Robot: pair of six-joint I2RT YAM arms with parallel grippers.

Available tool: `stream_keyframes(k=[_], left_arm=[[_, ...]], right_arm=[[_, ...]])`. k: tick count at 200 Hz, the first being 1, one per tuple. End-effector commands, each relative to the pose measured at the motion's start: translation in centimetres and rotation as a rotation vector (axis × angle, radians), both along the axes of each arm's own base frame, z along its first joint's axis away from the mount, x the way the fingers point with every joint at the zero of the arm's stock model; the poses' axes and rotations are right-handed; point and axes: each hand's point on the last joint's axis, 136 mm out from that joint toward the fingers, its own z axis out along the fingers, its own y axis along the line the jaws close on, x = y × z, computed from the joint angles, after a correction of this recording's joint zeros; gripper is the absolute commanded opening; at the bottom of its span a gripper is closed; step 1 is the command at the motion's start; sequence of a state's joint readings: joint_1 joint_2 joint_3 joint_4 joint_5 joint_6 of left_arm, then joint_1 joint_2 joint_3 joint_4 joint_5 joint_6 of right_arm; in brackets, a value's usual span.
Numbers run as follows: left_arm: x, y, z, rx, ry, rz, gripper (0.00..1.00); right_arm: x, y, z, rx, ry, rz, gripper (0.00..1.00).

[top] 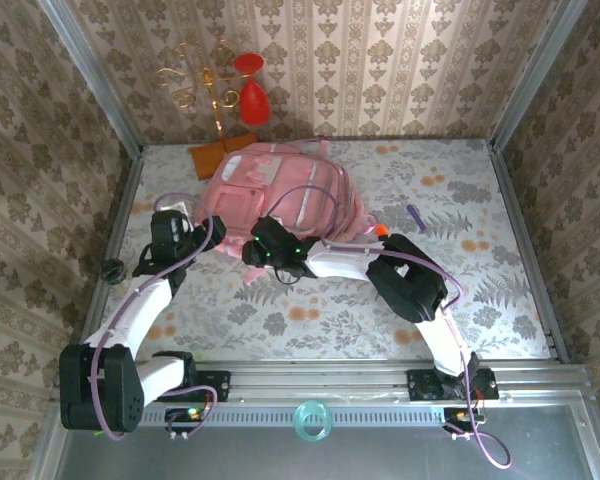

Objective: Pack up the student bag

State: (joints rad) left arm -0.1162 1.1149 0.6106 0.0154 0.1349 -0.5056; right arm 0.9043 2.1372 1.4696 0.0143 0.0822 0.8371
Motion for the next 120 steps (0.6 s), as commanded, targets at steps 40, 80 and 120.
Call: stream_keyframes(k=[40, 80, 120], left_arm=[[0.1, -0.2, 0.5, -0.02, -0.026, -0.014, 0.74], [0.1, -0.3, 0.5, -0.025, -0.027, -0.021, 0.74], [0.1, -0.4, 0.4, -0.025, -0.029, -0.026, 0.74]], right_arm=[[2.3, -1.2, 0.8, -0.103, -0.095, -0.076, 0.36], [2.5, -1.0, 1.9, -0.095, -0.119, -0.071, 0.3], [2.1, 0.3, 2.8, -0.02, -0.104, -0.04, 0.28]])
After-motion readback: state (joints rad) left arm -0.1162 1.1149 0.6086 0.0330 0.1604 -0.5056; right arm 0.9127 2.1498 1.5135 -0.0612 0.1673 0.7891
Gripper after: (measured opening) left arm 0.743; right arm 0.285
